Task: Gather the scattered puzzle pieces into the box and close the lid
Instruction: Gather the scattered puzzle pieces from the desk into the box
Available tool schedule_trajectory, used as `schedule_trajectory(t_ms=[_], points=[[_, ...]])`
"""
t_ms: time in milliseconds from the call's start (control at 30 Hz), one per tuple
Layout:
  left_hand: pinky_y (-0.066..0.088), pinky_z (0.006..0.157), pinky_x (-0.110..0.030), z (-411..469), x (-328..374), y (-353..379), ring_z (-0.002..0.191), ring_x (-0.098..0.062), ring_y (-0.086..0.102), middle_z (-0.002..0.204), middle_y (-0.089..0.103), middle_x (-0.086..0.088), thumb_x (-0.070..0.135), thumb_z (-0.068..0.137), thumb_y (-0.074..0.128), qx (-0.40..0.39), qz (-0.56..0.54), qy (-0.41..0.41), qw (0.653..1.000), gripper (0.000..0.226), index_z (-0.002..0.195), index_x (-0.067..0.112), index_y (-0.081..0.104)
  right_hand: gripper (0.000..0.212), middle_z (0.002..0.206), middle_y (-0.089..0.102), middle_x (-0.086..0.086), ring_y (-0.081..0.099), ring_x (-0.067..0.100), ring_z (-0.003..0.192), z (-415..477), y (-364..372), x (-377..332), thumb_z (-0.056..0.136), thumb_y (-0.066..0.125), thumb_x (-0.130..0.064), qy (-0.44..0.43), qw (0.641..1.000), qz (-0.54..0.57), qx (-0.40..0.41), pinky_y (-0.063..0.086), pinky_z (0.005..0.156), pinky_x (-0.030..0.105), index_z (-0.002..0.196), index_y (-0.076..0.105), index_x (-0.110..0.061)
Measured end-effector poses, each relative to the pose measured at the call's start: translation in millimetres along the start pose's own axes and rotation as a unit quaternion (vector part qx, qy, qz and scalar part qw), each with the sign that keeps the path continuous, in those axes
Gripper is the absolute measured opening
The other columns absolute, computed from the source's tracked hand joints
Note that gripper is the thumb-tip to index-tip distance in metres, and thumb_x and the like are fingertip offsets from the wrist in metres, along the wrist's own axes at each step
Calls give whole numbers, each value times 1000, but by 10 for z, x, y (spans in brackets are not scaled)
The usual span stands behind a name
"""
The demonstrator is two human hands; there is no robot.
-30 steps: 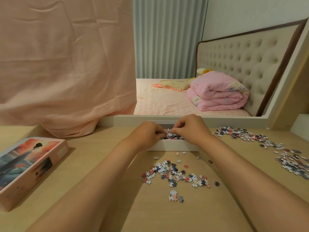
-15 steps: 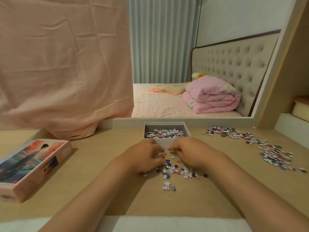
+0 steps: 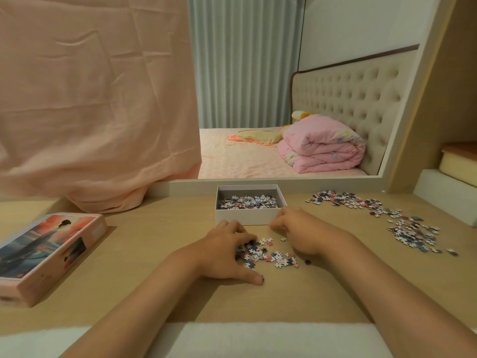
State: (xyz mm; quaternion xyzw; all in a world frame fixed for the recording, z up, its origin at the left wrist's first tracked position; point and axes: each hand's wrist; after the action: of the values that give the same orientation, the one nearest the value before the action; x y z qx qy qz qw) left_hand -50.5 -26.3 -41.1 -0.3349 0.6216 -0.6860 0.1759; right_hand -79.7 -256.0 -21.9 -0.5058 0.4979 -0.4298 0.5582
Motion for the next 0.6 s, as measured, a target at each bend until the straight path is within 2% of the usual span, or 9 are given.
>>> schedule_trajectory(t_ms=[67,167,233,333,400,500,533,600], points=[[35,107,-34,21,-4,38,119,-10,33,124,40,11,85,65,57,40,-19,7,999,89,140,39,45,47,119,52,4,52,26,110,-41,-6,-16,86,39,10,-4,999,9,-31,48,96,44,113,68,-15],[38,103,-34,52,-7,62,115,-11,37,121,45,9,76,76,57,71,-30,9,997,70,134,38,51,53,121,64,-3,59,16,109,-118,-75,-11,90,41,8,3,996,85,-27,49,98,36,118,72,-25],[38,102,-35,79,17,80,116,-12,37,124,46,9,74,79,56,76,-27,10,997,68,136,38,50,43,126,63,-4,59,14,112,-166,-102,64,96,46,-4,20,992,127,-6,47,101,34,121,70,-28],[35,105,-33,117,106,108,120,-12,35,130,45,10,77,78,53,71,-25,17,997,75,141,36,46,41,137,57,-1,56,22,120,-273,-74,183,94,44,-9,52,996,67,-19,45,104,42,126,63,-24],[34,106,-31,134,161,120,121,-12,35,131,45,10,75,79,54,66,-28,27,997,75,141,35,48,41,147,49,4,51,27,127,-393,-32,168,95,38,-10,71,995,30,-65,41,108,44,132,55,-20],[34,105,-28,147,195,123,121,-10,36,131,46,11,73,79,56,68,-29,38,997,73,140,34,49,49,165,15,5,22,25,150,-533,62,49,106,31,-21,62,994,24,-83,20,121,36,155,29,-19],[34,105,-27,144,191,125,121,-9,36,131,47,12,72,80,57,69,-33,38,996,72,140,34,49,50,166,11,6,18,23,151,-566,86,-13,107,30,-22,54,995,32,-73,17,122,33,156,25,-19],[34,106,-28,133,173,122,121,-8,37,132,48,11,69,80,59,67,-52,38,996,72,141,33,49,50,165,17,6,20,21,150,-595,128,-126,106,33,-19,34,996,60,-65,19,121,32,156,26,-19]])
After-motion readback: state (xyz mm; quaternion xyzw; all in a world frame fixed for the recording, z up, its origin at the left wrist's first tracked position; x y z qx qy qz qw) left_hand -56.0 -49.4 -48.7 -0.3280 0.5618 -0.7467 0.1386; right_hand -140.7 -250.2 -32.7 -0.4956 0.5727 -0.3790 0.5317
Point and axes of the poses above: each hand's wrist, its own z-axis towards the middle knuckle, its own y-axis out of the palm, x = y × z
